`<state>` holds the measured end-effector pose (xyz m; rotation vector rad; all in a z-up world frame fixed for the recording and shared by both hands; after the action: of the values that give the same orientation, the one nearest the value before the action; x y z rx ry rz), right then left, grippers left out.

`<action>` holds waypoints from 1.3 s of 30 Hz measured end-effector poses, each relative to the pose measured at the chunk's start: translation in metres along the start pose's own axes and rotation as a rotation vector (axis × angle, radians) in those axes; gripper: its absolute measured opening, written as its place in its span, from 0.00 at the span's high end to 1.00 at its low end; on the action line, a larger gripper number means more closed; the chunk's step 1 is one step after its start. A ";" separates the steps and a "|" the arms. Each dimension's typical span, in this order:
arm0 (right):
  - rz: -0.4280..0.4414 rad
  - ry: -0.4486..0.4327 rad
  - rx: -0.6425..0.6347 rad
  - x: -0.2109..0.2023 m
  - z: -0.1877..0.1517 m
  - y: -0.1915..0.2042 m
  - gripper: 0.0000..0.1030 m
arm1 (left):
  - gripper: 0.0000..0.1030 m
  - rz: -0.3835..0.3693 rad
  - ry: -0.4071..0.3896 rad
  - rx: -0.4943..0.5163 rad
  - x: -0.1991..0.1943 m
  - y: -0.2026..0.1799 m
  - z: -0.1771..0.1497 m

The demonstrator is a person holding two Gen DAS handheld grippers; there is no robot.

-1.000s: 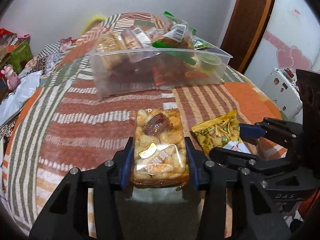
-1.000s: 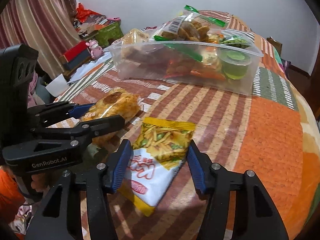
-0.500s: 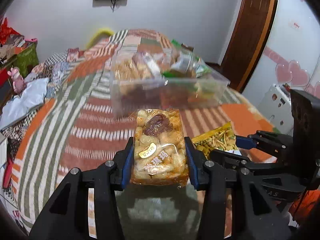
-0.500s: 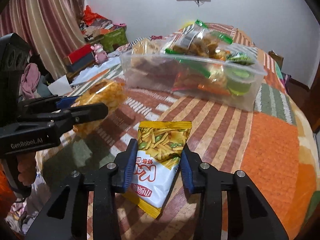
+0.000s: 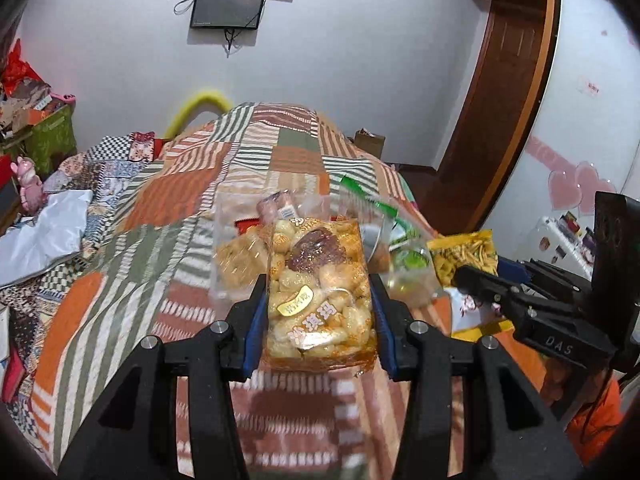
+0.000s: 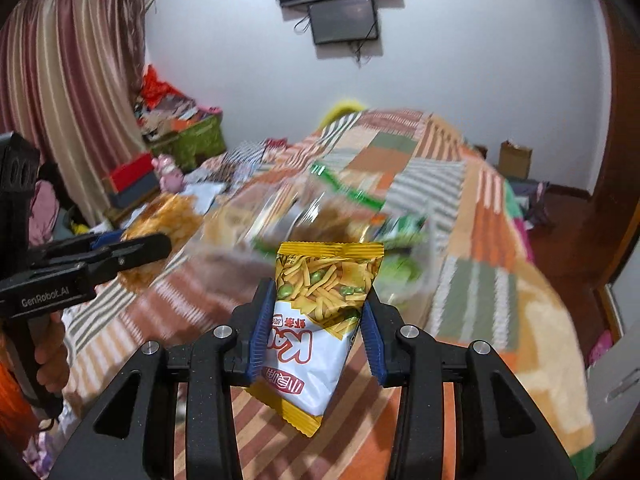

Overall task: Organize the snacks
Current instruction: 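Carry both packs over the clear box and release them inside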

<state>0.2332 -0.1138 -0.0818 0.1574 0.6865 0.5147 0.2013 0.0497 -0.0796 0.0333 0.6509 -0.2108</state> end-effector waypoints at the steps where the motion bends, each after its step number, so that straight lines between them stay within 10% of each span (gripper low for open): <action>1: -0.006 -0.011 0.001 0.000 0.003 -0.002 0.64 | 0.56 -0.001 0.001 0.005 0.007 0.000 0.006; 19: -0.066 0.018 0.005 0.074 0.027 -0.026 0.64 | 0.56 -0.005 0.067 0.010 0.111 0.017 0.033; 39: -0.078 -0.010 0.016 0.035 0.035 -0.023 0.34 | 0.37 0.066 -0.015 0.083 0.054 0.003 0.032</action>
<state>0.2870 -0.1150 -0.0817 0.1479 0.6846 0.4334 0.2629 0.0390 -0.0873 0.1329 0.6254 -0.1745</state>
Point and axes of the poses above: each gripper's, at about its wrist camera, not at the fingertips, and x roughly the way its jaws point, y to its left, z to its top, the point moved 2 cm from there along x, roughly the way its jaws point, and after that the axes turned 12 degrees about x, right-handed, at the moved point
